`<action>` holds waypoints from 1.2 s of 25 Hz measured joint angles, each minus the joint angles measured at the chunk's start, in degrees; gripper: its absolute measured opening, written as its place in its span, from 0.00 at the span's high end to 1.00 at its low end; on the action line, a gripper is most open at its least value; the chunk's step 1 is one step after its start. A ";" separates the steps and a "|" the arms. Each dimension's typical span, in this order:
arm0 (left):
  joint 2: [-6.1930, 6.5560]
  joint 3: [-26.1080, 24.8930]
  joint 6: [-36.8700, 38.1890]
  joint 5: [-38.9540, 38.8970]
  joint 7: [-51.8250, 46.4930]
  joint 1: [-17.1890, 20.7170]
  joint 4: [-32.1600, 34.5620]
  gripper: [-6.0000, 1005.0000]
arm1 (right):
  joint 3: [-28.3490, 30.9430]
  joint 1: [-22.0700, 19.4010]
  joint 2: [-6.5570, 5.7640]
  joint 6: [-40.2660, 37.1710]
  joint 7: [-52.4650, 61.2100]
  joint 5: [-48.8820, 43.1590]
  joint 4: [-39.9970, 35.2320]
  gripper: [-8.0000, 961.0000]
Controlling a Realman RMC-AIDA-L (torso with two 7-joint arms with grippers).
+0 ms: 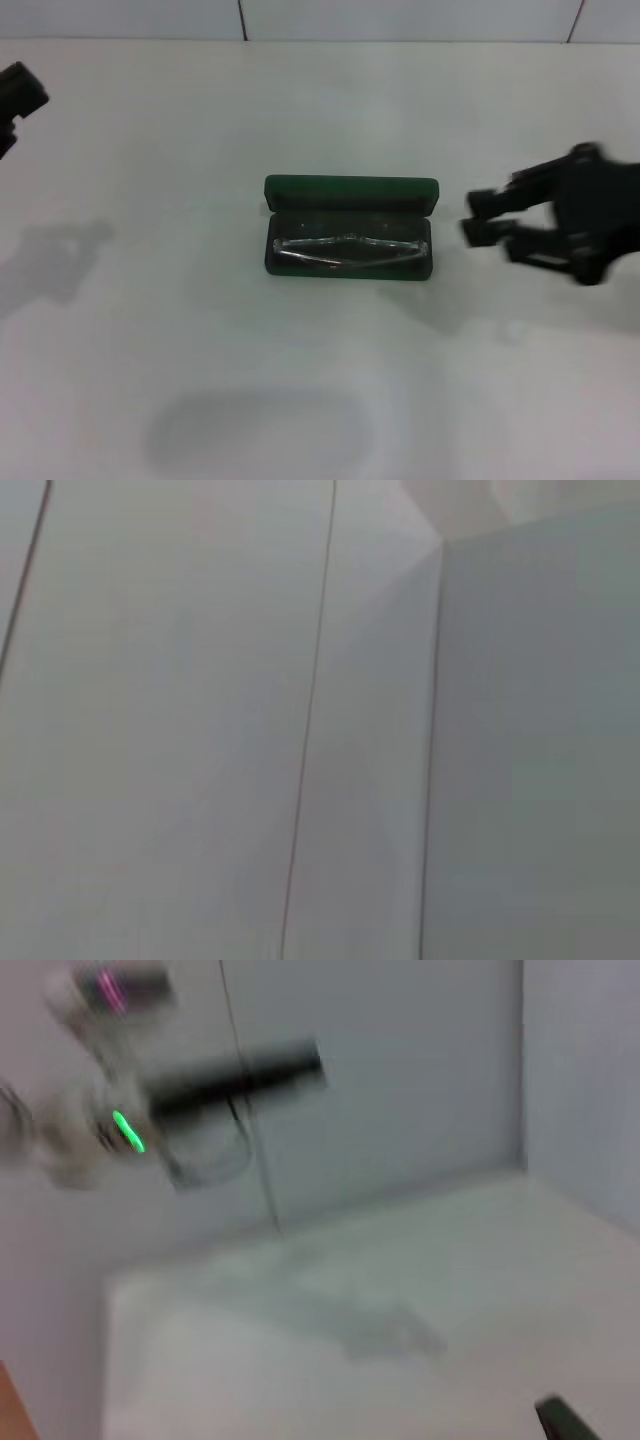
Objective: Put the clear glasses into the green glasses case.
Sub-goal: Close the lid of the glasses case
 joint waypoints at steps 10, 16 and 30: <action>-1.68 0.04 -0.31 1.30 -2.42 -4.05 -0.60 0.92 | 32.82 6.58 -0.50 -25.54 -18.64 13.14 35.76 0.74; -3.08 0.10 -2.87 5.13 -3.19 -9.94 -1.19 0.92 | 39.34 5.60 -1.41 -25.65 -27.41 12.86 47.53 0.74; -5.35 1.20 -17.20 22.43 -7.57 -21.98 -3.03 0.92 | 52.73 2.17 -1.63 -28.03 -31.75 12.96 56.14 0.46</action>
